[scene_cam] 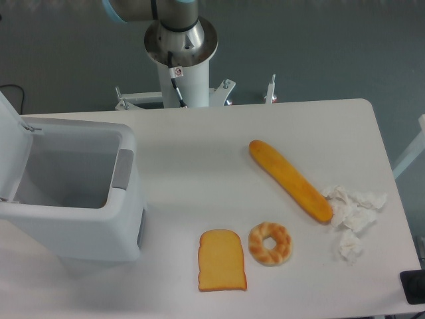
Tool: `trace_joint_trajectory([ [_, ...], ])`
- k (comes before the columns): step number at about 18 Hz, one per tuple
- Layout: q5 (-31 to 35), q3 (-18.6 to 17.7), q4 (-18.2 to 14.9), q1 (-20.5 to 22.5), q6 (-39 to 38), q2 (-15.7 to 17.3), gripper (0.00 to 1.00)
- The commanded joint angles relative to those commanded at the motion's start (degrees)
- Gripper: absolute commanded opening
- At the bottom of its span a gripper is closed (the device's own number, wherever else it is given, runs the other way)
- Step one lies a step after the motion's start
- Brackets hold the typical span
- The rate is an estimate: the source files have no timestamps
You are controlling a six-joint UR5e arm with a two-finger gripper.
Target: Close the trash can
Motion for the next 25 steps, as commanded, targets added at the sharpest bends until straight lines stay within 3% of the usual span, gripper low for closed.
trace_joint_trajectory([
  [6,0.0,0.6,0.1,-1.9,0.0,-2.2,1.00],
  [25,0.5,0.3,0.1,-3.4,0.4,-3.6,1.00],
])
